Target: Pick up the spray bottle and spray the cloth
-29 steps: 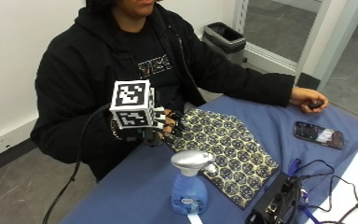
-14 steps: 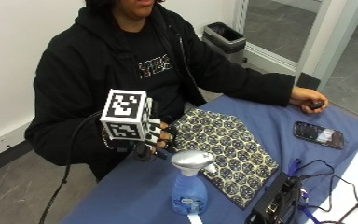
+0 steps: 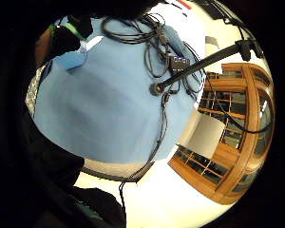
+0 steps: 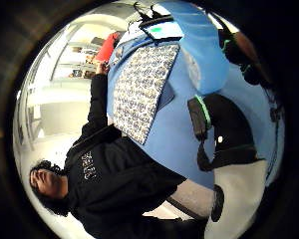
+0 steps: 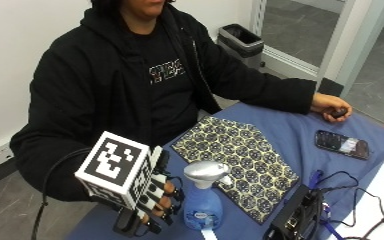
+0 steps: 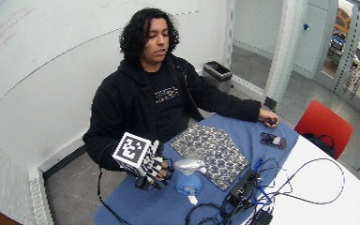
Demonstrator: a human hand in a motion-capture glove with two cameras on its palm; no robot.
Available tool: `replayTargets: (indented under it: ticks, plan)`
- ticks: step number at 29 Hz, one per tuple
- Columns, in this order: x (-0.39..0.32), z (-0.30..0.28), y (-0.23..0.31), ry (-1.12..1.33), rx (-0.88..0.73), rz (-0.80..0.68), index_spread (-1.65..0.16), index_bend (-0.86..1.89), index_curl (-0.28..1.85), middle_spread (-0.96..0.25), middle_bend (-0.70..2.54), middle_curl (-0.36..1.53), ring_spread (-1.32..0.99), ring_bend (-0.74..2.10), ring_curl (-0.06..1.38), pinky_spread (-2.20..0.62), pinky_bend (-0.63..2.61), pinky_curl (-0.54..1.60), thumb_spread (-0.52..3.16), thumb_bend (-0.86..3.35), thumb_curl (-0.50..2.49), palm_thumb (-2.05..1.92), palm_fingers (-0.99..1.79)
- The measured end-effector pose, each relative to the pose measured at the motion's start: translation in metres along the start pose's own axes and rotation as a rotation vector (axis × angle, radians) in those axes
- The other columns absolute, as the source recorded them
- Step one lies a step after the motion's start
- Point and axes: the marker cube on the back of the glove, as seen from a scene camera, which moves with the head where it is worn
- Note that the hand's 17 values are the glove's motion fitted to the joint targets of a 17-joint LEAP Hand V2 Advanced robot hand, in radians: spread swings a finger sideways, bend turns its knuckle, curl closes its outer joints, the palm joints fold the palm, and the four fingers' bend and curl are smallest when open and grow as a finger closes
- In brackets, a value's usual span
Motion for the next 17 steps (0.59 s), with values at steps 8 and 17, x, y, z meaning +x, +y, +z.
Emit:
replayTargets:
  ticks: [8,17]
  plan:
    - [0.025,-0.015,-0.019,-0.282,-0.029,-0.050,-0.28,0.12,0.27,-0.05,0.34,0.37,-0.10,0.41,0.35,0.15,0.20,0.30,1.29,0.21,0.30,0.64,0.77]
    - [0.022,0.000,-0.055,-0.761,-0.016,-0.177,-0.28,0.11,0.25,-0.05,0.33,0.38,-0.10,0.43,0.36,0.14,0.22,0.32,1.20,0.18,0.33,0.72,0.77]
